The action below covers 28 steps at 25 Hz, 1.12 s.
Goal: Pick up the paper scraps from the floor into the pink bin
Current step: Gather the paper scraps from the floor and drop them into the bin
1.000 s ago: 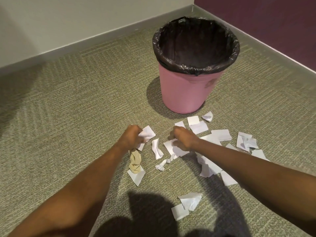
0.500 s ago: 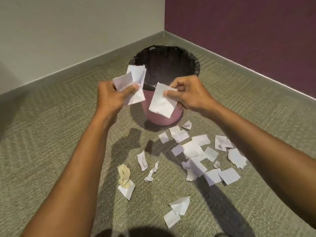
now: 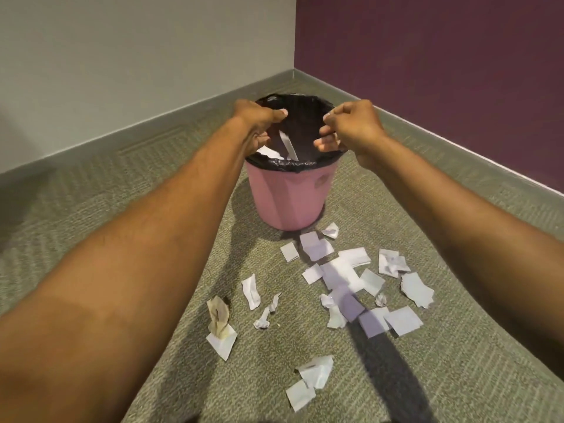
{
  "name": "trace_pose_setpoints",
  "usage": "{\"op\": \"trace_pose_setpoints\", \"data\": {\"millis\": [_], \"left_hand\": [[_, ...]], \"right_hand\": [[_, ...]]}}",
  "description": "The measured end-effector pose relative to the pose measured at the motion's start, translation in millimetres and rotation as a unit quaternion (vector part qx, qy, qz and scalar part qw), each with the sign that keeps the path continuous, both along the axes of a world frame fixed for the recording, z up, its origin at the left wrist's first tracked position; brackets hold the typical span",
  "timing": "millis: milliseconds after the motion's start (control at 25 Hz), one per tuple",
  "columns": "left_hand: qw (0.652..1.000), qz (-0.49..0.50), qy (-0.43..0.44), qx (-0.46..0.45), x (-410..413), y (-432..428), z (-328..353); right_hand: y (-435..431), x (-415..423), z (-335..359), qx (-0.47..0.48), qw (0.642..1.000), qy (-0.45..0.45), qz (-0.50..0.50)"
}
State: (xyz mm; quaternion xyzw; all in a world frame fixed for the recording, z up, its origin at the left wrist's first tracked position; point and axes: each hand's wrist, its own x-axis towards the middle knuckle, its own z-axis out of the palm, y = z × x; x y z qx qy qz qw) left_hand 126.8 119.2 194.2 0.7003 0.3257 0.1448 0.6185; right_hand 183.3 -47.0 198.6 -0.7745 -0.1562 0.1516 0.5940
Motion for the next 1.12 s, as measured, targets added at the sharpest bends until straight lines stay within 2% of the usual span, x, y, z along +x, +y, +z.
{"op": "trace_pose_setpoints", "data": {"millis": [120, 200, 320, 360, 440, 560, 720, 800, 960, 1040, 1120], "left_hand": [[0.992, 0.077, -0.059, 0.084, -17, 3, -17], [0.978, 0.138, -0.065, 0.145, -43, -1, -42], [0.972, 0.157, 0.016, 0.172, -90, -12, -109], [0.973, 0.124, 0.064, 0.186, -104, -17, -134], [0.962, -0.012, 0.15, 0.228, -120, -25, -184], [0.913, -0.205, 0.207, 0.285, -127, -45, -227], [0.845, -0.318, 0.26, 0.342, -110, -78, -246], [0.812, -0.352, 0.284, 0.37, -97, -93, -253], [0.784, -0.36, 0.309, 0.4, -76, -106, -275], [0.78, -0.356, 0.316, 0.407, -71, -104, -280], [0.774, -0.342, 0.296, 0.442, -70, -101, -281]], "right_hand": [[-15, -10, -12, -0.023, 0.998, -0.062, 0.022], [-30, -16, -25, -0.023, 0.995, -0.087, 0.039], [-52, -22, -65, -0.094, 0.99, -0.079, 0.067], [-55, -22, -83, -0.142, 0.983, -0.069, 0.088], [-58, -18, -127, -0.251, 0.957, -0.05, 0.138], [-55, 0, -190, -0.415, 0.882, -0.094, 0.201], [-43, 23, -234, -0.526, 0.795, -0.148, 0.264], [-35, 28, -244, -0.559, 0.752, -0.165, 0.308], [-23, 29, -256, -0.58, 0.695, -0.195, 0.378], [-21, 27, -259, -0.584, 0.676, -0.215, 0.395], [-22, 24, -261, -0.567, 0.679, -0.24, 0.4]]}}
